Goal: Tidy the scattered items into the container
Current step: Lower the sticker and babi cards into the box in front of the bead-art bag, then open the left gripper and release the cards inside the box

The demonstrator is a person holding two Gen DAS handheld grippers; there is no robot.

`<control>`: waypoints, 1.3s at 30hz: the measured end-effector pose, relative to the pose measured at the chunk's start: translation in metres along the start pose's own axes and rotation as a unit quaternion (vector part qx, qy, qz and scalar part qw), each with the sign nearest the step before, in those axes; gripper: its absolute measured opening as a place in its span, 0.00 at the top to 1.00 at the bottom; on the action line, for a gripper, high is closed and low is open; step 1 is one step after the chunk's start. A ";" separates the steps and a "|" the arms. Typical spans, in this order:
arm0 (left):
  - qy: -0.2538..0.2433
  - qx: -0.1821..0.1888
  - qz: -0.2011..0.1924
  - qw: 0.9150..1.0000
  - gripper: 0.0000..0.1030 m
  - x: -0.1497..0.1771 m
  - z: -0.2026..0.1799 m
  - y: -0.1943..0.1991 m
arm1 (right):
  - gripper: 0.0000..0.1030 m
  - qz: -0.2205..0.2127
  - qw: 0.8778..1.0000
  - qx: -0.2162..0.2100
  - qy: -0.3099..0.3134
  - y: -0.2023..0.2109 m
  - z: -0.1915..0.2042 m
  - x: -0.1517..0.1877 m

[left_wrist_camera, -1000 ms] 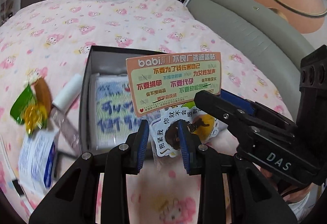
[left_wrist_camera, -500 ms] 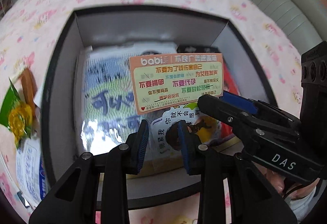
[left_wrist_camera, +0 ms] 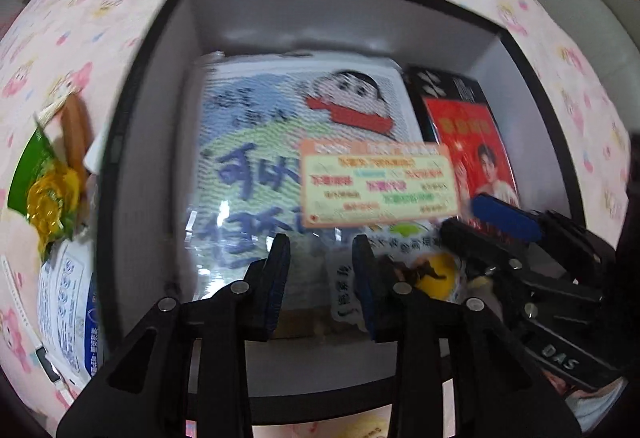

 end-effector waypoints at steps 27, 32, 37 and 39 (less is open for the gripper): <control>0.010 -0.014 -0.002 1.000 0.61 -0.010 0.000 -0.009 | 0.43 0.030 0.997 -0.077 0.010 -0.025 0.021 -0.002; 0.012 -0.002 -0.006 1.000 0.59 -0.014 -0.003 -0.011 | 0.43 0.015 1.000 -0.028 0.003 -0.017 0.014 -0.006; 0.018 0.012 0.007 1.000 0.58 -0.022 -0.001 -0.023 | 0.43 -0.004 0.999 0.033 -0.003 -0.007 0.005 -0.006; 0.011 0.004 0.007 1.000 0.58 -0.022 -0.002 -0.023 | 0.43 -0.006 0.999 0.041 -0.004 -0.003 0.003 -0.007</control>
Point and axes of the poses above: each gripper's, at about its wrist camera, not at the fingertips, and y roughly against the way its jaws point, z to its left, x to its underside, the point moved 2 cm from there along -y, roughly the way its jaws point, and after that the axes turned 2 degrees about x, right-handed, at the moved point
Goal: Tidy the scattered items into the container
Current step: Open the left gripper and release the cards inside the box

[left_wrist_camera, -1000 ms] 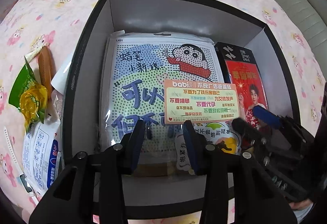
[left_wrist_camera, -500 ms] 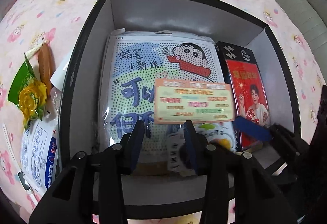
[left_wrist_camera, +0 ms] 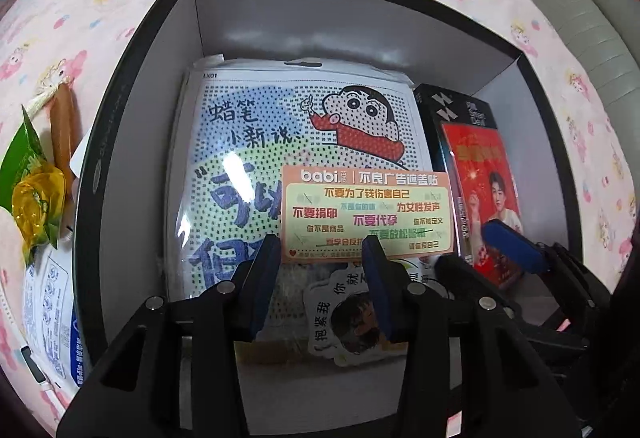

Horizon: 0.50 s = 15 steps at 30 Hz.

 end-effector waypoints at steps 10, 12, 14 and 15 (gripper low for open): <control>-0.036 -0.068 -0.011 0.997 0.58 0.004 -0.013 0.012 | 0.43 -0.024 0.998 0.050 0.009 0.019 -0.014 -0.007; -0.055 -0.052 -0.019 0.997 0.58 0.005 -0.023 0.016 | 0.43 -0.023 0.998 0.051 0.006 0.015 -0.015 -0.007; -0.070 -0.056 -0.019 0.996 0.59 0.004 -0.030 0.014 | 0.43 -0.032 0.998 0.055 0.005 0.016 -0.015 -0.008; -0.077 -0.060 -0.018 0.995 0.59 0.003 -0.034 0.013 | 0.44 -0.039 0.997 0.061 0.005 0.018 -0.015 -0.009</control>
Point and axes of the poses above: each gripper's, at about its wrist camera, not at the fingertips, and y roughly against the way its jaws point, z to its left, x to its underside, the point moved 2 cm from there along -y, roughly the way its jaws point, and after that the axes turned 2 degrees about x, right-handed, at the moved point
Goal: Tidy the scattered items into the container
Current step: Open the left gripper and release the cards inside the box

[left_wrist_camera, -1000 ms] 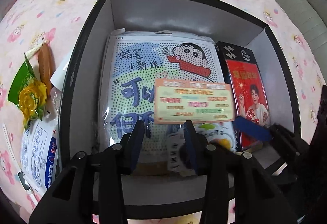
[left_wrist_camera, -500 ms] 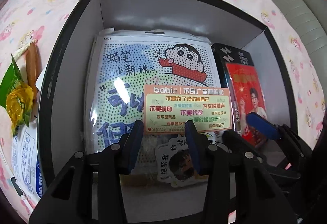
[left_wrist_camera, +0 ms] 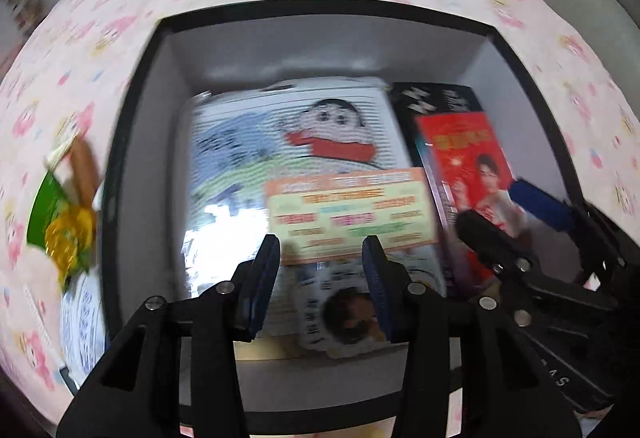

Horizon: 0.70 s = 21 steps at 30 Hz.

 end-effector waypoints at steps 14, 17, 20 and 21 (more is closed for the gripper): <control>0.019 -0.042 0.051 0.998 0.44 0.007 0.029 -0.016 | 0.44 0.027 1.000 0.001 0.010 -0.021 0.009 0.009; 0.025 -0.034 0.016 0.999 0.53 0.010 0.030 0.001 | 0.44 0.017 1.000 0.002 0.019 -0.015 0.014 0.010; -0.002 -0.043 -0.046 0.998 0.55 0.013 0.020 0.031 | 0.44 0.001 1.000 0.000 0.014 -0.002 0.016 0.010; -0.005 -0.042 -0.058 0.997 0.55 0.015 0.019 0.040 | 0.44 -0.005 1.000 0.000 0.011 0.003 0.016 0.010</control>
Point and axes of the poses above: each gripper's, at about its wrist camera, not at the fingertips, and y roughly against the way its jaws point, z to its left, x to its underside, the point moved 2 cm from there along -y, roughly the way its jaws point, and after that the axes turned 2 degrees about x, right-handed, at the moved point
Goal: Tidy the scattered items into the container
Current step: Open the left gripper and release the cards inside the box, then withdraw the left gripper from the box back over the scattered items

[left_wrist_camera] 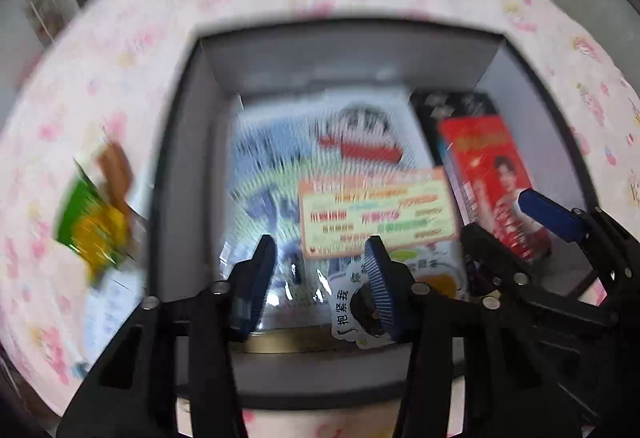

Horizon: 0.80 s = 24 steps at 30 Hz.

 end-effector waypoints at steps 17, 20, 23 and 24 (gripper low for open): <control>0.024 0.078 -0.055 0.995 0.54 0.061 0.003 0.102 | 0.44 -0.068 0.997 -0.029 -0.025 0.111 0.032 0.038; 0.029 0.081 -0.065 0.994 0.54 0.074 0.010 0.120 | 0.44 -0.073 0.996 -0.034 -0.030 0.127 0.042 0.046; 0.038 0.094 -0.073 0.992 0.54 0.089 0.018 0.135 | 0.44 -0.081 0.995 -0.041 -0.036 0.144 0.053 0.057; 0.040 0.098 -0.076 0.991 0.54 0.094 0.020 0.139 | 0.44 -0.084 0.995 -0.045 -0.039 0.149 0.057 0.060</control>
Point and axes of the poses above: each gripper's, at about its wrist camera, not at the fingertips, and y roughly against the way its jaws point, z to its left, x to its underside, the point moved 2 cm from there along -y, roughly the way its jaws point, and after that the axes turned 2 degrees about x, right-handed, at the moved point
